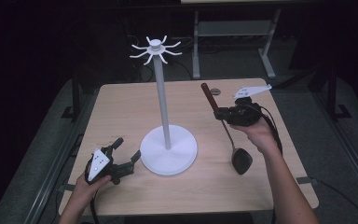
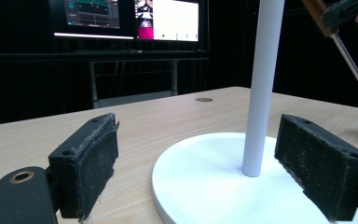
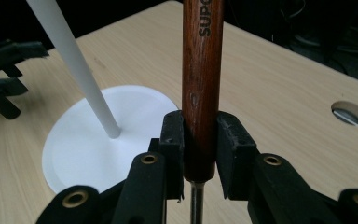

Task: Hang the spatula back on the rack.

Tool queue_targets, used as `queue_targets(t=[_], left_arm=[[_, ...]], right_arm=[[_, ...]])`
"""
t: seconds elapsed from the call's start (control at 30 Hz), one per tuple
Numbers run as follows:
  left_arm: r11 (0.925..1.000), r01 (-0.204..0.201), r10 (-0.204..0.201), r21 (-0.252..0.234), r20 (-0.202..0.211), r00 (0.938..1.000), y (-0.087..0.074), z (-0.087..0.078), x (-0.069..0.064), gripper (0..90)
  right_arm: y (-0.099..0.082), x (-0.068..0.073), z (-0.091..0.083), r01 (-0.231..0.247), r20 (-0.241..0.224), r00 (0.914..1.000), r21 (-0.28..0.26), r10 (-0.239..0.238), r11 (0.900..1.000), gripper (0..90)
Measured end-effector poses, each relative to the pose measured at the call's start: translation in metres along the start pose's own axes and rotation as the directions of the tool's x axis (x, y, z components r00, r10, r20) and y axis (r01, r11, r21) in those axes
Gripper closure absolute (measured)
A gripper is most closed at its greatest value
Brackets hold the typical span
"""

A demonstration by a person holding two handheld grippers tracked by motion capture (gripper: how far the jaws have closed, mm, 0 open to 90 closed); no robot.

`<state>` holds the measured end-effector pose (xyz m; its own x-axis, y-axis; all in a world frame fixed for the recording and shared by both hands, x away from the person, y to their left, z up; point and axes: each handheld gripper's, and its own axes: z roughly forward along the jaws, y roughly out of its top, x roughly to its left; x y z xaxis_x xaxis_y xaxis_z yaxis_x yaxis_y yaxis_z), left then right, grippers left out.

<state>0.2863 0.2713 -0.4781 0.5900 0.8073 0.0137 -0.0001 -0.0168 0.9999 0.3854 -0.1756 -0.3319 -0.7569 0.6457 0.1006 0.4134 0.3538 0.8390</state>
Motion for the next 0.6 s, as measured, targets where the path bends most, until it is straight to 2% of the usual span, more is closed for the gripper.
queue_targets(t=[0.2, 0.4, 0.6], left_arm=[[1.0, -0.004, 0.004, 0.001, 0.001, 1.0, 0.0, 0.0, 0.0, 12.7], [1.0, 0.0, 0.0, -0.001, 0.001, 1.0, 0.0, 0.0, 0.0, 12.6], [1.0, 0.003, -0.003, -0.005, 0.0, 1.0, 0.0, 0.0, 0.0, 12.7]], right_arm=[[0.001, 0.005, -0.016, 0.013, -0.012, 0.9998, -0.086, -0.015, 0.9962, 73.2], [0.003, 0.006, -0.031, 0.005, -0.039, 0.9992, -0.174, -0.011, 0.9848, 73.2], [0.005, 0.009, -0.036, 0.007, -0.053, 0.9984, -0.216, -0.019, 0.9765, 73.3]])
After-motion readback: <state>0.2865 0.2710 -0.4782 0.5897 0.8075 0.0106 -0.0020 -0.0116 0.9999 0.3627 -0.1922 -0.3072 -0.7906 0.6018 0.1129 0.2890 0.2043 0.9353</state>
